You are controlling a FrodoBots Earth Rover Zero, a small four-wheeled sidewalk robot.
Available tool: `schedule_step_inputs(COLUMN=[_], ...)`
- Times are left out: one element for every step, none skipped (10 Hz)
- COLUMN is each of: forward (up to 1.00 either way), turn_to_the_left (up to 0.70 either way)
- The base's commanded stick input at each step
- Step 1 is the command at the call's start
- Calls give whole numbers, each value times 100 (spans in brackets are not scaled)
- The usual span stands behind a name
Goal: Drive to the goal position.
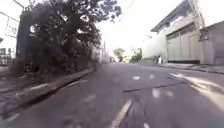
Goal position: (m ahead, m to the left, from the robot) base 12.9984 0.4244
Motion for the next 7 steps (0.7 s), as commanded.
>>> schedule_step_inputs(forward=[100, 100, 100, 100, 100, 100, 100], turn_to_the_left=[-38, -28, 0, 0, 0, 0, 0])
